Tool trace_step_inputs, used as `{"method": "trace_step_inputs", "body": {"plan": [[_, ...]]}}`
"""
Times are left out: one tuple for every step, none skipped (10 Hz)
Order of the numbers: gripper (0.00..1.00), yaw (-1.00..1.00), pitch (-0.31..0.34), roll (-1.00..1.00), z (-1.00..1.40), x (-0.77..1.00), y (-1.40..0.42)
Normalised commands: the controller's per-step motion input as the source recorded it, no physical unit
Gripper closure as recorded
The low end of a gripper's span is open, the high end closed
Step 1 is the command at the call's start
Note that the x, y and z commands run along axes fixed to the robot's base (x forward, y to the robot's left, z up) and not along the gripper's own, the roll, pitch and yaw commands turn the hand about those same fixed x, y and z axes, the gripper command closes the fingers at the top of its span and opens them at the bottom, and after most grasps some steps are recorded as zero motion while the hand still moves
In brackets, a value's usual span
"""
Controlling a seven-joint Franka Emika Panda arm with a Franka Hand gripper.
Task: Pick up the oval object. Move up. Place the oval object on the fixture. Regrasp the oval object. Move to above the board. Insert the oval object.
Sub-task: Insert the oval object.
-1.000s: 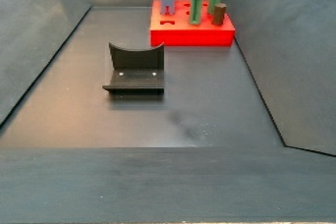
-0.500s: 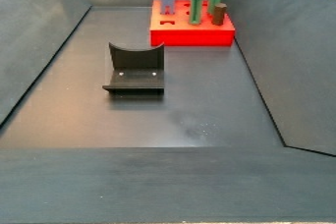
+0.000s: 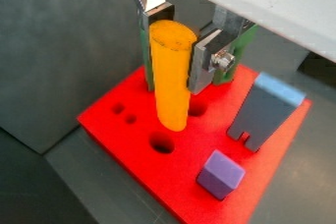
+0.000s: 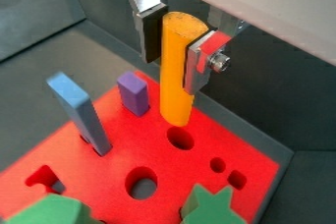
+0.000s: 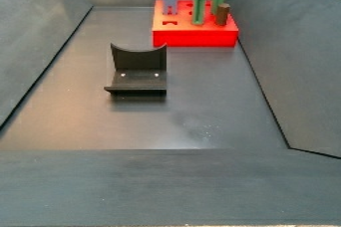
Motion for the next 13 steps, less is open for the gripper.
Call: {"method": "trace_step_inputs", "body": {"plan": [[1.00,0.00,-0.230,-0.10,-0.62,-0.11,0.00],[1.00,0.00,-0.226,-0.04,-0.51,-0.16,0.00],[1.00,0.01,-0.143,0.00,-0.39,-0.01,-0.06],[1.00,0.02,-0.187,-0.02,-0.37,-0.08,-0.03],[1.00,0.03,-0.219,0.00,-0.43,-0.13,-0.05],[1.00,0.04,-0.174,0.00,-0.43,-0.07,-0.04],[1.00,0.04,-0.060,0.12,-0.28,0.00,-0.05],[1.00,0.02,0.000,0.16,-0.14,0.00,-0.05],[1.00,0.01,0.000,0.15,-0.10,0.03,-0.05],[1.00,0.02,0.000,0.13,-0.10,0.03,-0.04],[1.00,0.03,0.001,0.14,-0.11,0.10,-0.03],[1.00,0.06,0.031,0.21,-0.13,0.23,-0.03],[1.00,0.08,0.077,0.29,-0.09,0.36,-0.08]]}}
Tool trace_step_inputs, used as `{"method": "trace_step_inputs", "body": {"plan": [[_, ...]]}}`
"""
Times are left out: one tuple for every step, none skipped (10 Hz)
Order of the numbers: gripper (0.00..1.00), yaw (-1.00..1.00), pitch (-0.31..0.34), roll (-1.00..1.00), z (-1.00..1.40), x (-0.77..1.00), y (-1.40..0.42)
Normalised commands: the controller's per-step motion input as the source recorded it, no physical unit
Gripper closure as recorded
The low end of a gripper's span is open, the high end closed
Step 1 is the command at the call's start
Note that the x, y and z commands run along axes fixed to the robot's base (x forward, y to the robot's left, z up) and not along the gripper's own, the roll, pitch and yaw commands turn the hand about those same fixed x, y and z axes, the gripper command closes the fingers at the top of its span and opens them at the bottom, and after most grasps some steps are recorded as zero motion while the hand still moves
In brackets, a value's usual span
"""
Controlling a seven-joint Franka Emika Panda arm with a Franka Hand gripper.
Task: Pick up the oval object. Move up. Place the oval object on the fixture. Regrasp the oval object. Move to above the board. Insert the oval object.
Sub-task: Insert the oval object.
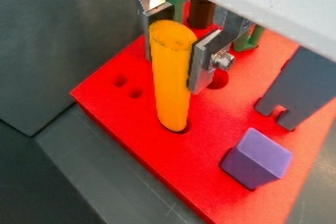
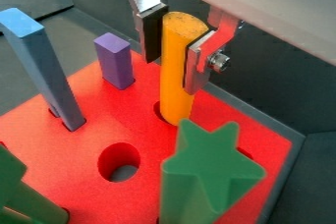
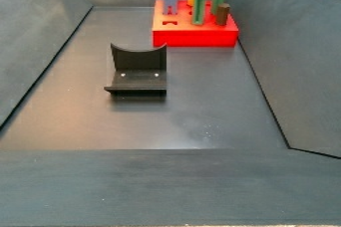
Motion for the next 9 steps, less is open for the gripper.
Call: {"method": "trace_step_inputs", "body": {"plan": [[1.00,0.07,0.079,0.31,-0.11,0.45,-0.12],[1.00,0.07,0.014,0.28,-0.25,0.41,-0.12],[1.00,0.10,-0.026,0.27,-0.35,0.15,-0.12],[1.00,0.12,-0.130,0.26,-0.43,0.00,-0.14],[1.00,0.11,-0.180,0.23,-0.45,-0.06,-0.15],[1.00,0.09,-0.177,0.15,-0.42,-0.07,-0.11],[1.00,0.02,-0.184,-0.02,-0.16,-0.07,-0.01],[1.00,0.07,-0.160,0.02,-0.13,-0.03,-0.10],[1.00,0.07,-0.104,0.22,0.00,-0.09,-0.29]]}}
